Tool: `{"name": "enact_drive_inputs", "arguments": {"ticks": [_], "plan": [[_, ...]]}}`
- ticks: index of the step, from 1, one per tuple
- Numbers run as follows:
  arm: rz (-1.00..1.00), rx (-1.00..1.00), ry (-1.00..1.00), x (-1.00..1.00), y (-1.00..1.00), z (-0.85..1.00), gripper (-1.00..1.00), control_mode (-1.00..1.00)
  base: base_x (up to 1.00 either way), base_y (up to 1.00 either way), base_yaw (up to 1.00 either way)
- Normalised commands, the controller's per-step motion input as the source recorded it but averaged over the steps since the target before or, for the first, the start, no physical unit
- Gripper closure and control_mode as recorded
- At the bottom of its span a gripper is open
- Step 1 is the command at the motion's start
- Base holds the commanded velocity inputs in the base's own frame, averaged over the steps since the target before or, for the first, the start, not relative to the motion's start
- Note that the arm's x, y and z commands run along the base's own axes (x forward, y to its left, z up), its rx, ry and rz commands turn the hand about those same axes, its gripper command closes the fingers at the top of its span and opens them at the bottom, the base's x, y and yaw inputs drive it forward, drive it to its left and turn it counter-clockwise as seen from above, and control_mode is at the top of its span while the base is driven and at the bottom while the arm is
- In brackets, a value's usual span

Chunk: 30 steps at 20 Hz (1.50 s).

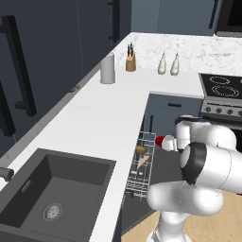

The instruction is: Pick up the cup and bowl from the counter, place them in the dishwasher, and close the dishwasher door.

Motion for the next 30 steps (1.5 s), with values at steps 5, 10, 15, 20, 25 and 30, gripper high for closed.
{"name": "enact_drive_inputs", "arguments": {"ticks": [5, 10, 15, 20, 25, 30], "plan": [[0.08, 0.01, 0.33, 0.0, 0.0, -0.6, 1.0, -1.0, 0.0, 0.0, 0.0], [0.12, 0.05, 0.19, 0.0, 0.05, -0.77, 1.0, -1.0, 0.0, 0.0, 0.0], [0.13, 0.08, 0.08, 0.0, 0.41, -0.7, 1.0, -1.0, 0.0, 0.0, 0.0], [0.1, 0.02, 0.0, 0.13, 0.46, -0.52, 1.0, -1.0, 0.0, 0.0, 0.0], [0.09, 0.0, 0.0, 0.4, 0.31, -0.47, 1.0, -1.0, 0.0, 0.0, 0.0], [0.07, 0.0, 0.0, 0.4, 0.21, -0.53, 1.0, -1.0, 0.0, 0.0, 0.0]]}}
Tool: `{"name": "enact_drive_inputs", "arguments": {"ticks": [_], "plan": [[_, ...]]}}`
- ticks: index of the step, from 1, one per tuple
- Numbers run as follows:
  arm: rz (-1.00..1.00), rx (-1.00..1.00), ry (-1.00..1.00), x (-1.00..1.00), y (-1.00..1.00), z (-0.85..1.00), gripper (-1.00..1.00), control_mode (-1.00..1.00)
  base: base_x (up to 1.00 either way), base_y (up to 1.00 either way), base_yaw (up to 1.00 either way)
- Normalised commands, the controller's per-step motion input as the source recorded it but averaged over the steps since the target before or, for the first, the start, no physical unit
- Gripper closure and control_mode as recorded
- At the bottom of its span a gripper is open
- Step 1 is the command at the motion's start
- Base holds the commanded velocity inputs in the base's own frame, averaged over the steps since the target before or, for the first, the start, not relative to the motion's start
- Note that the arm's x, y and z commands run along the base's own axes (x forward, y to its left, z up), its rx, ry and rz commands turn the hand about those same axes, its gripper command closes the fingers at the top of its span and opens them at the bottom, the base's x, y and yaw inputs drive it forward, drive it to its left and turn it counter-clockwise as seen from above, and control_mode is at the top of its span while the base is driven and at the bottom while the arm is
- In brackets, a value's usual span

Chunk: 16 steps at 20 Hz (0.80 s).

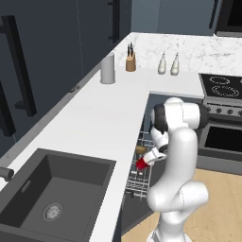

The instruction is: Pick up the cup and bowl from the counter, place them in the dishwasher, and close the dishwasher door.

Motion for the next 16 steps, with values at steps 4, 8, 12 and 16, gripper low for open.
{"name": "enact_drive_inputs", "arguments": {"ticks": [4, 8, 12, 16], "plan": [[0.04, 0.0, -0.02, 0.25, 0.17, -0.52, 1.0, -1.0, 0.0, 0.0, 0.0], [0.02, 0.01, -0.06, 0.34, 0.16, -0.44, 1.0, -1.0, 0.0, 0.0, 0.0], [0.01, 0.01, -0.05, 0.31, 0.13, -0.4, 1.0, -1.0, 0.0, 0.0, 0.0], [0.0, 0.0, -0.01, 0.13, 0.04, -0.42, 1.0, -1.0, 0.0, 0.0, 0.0]]}}
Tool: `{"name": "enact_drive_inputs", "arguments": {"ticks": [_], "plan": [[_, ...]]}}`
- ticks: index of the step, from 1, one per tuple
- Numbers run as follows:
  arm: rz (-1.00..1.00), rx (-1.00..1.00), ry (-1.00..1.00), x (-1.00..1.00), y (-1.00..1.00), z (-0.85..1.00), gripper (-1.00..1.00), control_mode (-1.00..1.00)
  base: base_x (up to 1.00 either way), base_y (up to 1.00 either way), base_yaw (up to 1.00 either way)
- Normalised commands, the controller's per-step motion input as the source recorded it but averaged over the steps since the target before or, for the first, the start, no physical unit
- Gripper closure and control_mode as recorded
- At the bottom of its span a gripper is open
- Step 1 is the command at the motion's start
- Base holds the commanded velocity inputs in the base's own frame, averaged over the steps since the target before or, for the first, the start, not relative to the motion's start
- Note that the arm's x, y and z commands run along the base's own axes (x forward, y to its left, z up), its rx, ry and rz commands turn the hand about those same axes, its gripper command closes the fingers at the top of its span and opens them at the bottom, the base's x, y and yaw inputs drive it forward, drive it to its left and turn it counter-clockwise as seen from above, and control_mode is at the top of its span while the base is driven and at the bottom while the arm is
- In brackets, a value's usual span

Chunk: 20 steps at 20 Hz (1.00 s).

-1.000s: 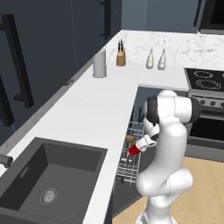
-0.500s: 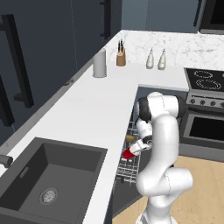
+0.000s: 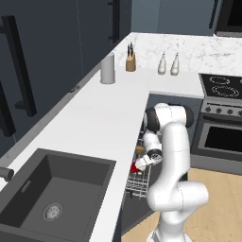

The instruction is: Pick up the cup and bowl from the counter, place them in the dishwasher, and close the dishwasher door.

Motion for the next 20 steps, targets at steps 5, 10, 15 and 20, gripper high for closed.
{"name": "enact_drive_inputs", "arguments": {"ticks": [5, 10, 15, 20], "plan": [[0.0, 0.0, 0.0, 0.03, 0.02, -0.36, -1.0, -1.0, 0.0, 0.0, 0.0], [0.0, 0.0, 0.0, -0.13, -0.16, -0.08, -1.0, -1.0, 0.0, 0.0, 0.0], [0.0, 0.08, 0.0, -0.5, -0.53, 0.38, -1.0, -1.0, 0.0, 0.0, 0.0], [0.0, 0.25, 0.0, -0.47, -0.7, 1.0, -1.0, -1.0, 0.0, 0.0, 0.0]]}}
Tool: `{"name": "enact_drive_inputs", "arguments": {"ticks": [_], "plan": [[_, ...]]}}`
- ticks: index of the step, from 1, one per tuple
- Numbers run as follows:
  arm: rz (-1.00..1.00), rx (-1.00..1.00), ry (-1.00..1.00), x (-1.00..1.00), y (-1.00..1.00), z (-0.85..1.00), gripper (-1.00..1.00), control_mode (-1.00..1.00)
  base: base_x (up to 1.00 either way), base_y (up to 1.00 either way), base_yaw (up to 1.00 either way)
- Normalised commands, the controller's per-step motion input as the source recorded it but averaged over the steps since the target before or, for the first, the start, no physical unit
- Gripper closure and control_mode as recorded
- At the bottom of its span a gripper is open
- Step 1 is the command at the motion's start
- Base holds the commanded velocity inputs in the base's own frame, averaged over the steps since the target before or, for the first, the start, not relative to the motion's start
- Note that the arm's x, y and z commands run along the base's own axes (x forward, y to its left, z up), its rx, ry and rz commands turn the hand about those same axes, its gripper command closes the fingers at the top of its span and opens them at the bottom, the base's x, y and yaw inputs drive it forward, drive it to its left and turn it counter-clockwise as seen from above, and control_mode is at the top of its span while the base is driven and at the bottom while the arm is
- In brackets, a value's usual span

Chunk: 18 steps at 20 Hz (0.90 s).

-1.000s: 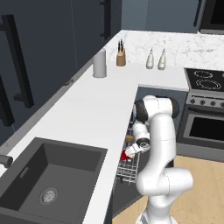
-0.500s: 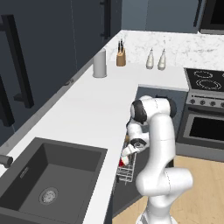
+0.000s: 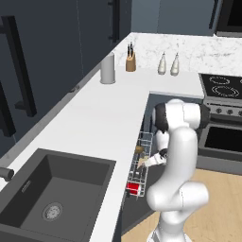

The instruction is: Pick up the cup and bowl from the counter, place them in the dishwasher, and close the dishwasher door.

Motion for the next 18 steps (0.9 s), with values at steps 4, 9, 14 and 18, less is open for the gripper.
{"name": "enact_drive_inputs", "arguments": {"ticks": [4, 9, 14, 18], "plan": [[0.0, 0.35, 0.05, -0.05, -0.58, 1.0, -1.0, -1.0, 0.0, 0.0, 0.0], [0.0, 0.31, 0.18, -0.06, -0.68, 1.0, -1.0, -1.0, 0.0, 0.0, 0.0], [-0.03, 0.28, 0.47, -0.21, -0.88, 1.0, -1.0, -1.0, 0.0, 0.0, 0.0], [-0.01, 0.21, 0.52, -0.16, -0.96, 0.57, -1.0, -1.0, 0.0, 0.0, 0.0]]}}
